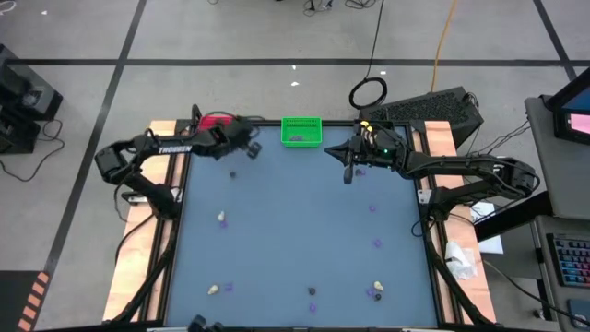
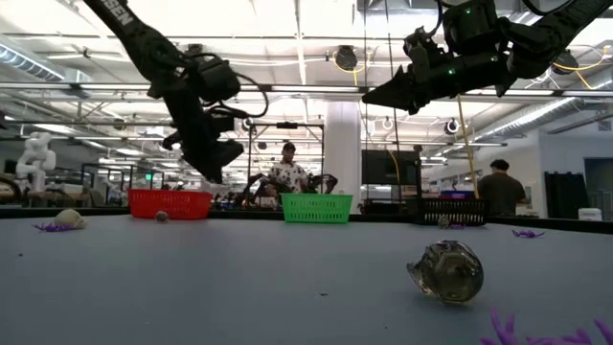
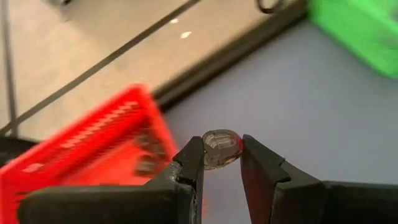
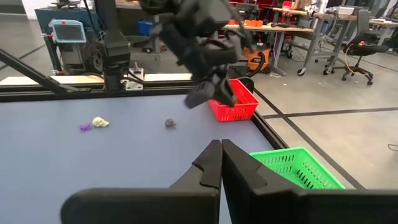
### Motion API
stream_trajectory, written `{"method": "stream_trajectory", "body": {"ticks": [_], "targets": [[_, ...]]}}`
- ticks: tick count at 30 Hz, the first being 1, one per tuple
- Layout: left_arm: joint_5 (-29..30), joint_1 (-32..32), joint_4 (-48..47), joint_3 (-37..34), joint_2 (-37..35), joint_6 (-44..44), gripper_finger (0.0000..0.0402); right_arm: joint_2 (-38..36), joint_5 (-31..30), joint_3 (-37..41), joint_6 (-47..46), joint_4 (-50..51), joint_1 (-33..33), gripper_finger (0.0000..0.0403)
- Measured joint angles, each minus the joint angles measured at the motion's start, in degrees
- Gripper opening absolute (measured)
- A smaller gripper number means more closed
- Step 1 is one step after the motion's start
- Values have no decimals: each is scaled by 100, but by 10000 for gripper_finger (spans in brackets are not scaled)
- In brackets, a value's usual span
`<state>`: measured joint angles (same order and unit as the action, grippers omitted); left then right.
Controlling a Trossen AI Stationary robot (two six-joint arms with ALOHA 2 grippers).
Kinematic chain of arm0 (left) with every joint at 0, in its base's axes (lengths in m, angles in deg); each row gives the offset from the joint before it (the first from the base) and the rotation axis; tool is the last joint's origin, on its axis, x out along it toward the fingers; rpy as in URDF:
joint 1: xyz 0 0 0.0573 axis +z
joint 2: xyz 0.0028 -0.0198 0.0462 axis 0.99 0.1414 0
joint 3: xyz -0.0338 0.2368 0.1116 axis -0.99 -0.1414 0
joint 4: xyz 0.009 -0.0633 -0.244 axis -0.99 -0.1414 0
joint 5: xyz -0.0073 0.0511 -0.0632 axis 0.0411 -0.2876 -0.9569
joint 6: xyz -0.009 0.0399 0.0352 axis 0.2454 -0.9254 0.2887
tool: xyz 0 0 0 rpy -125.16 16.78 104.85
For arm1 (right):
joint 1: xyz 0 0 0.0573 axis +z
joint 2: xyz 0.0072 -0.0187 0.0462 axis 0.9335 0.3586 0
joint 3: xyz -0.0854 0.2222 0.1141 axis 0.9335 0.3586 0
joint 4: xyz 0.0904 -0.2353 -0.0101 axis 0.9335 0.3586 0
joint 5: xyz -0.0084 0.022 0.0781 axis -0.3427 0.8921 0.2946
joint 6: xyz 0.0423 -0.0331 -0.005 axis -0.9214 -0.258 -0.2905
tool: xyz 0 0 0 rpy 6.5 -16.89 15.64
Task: Sort Halloween decoration
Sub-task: Put the black skull toy into the red bin, then put the white skull toy into the black bin
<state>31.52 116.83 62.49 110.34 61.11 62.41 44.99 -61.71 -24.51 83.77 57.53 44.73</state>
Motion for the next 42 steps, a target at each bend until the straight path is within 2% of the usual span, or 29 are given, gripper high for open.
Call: {"method": "stream_trajectory", "body": {"ticks": [7,15,21,31,38,42], "targets": [[242,653,-35,0,0,18,73,0,0,0,1,42,-1,0],[235,1136,-301,0,78,-82,73,0,0,0,1,42,1,0],[-126,1344,-230,0,227,-144,82,0,0,0,1,42,1,0],[-145,1430,-251,0,251,-610,118,0,0,0,-13,87,0,0],[-147,1415,-264,0,-62,-927,139,0,0,0,-82,162,-1,0],[-265,1368,-271,0,-342,-1202,134,0,0,0,-82,160,-1,0]]}}
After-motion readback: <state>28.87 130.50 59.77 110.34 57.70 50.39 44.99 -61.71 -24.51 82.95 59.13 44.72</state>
